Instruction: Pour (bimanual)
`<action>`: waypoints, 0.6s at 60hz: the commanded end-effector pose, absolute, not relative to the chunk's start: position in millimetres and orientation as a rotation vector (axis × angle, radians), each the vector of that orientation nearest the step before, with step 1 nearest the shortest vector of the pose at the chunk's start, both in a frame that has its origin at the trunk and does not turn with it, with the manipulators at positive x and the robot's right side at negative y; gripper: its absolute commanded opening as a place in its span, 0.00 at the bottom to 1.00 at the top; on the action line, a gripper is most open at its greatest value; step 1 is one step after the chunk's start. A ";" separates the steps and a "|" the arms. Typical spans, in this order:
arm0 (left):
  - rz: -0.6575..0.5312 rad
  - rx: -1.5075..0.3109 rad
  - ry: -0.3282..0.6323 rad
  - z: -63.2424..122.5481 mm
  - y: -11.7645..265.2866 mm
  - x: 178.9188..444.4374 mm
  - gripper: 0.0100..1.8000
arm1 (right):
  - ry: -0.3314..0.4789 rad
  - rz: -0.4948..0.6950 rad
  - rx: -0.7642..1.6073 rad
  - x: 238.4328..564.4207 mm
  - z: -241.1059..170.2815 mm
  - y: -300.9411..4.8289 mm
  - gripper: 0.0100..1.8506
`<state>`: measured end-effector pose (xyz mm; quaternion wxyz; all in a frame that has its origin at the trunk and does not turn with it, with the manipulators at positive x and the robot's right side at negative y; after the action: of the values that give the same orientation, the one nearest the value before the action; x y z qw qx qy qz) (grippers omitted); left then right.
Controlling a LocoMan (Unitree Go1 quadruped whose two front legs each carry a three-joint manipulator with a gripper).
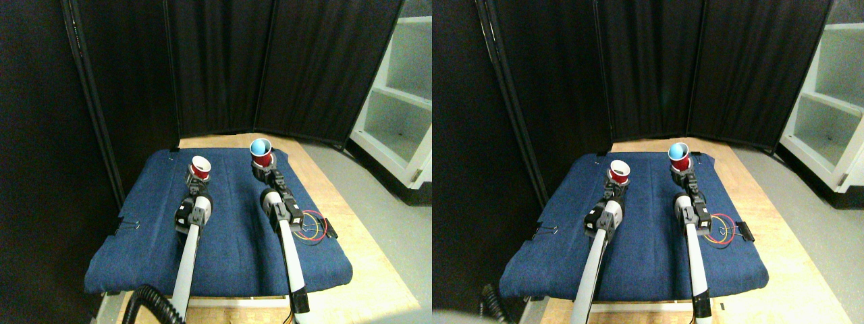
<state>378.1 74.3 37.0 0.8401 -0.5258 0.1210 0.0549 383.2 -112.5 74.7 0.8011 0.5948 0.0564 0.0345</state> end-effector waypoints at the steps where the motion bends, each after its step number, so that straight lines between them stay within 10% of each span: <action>1: 0.066 -1.140 0.238 53.8 66.5 380.6 0.18 | 0.079 0.122 1.265 383.8 90.2 -105.8 0.17; 36: 0.032 -1.128 0.366 68.8 37.7 394.0 0.18 | 0.132 0.185 1.099 392.4 106.9 -82.1 0.18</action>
<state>390.5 45.0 64.9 0.8324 -0.5266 0.1697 0.0319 389.7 -86.4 99.0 0.8439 0.5257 0.0728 0.0783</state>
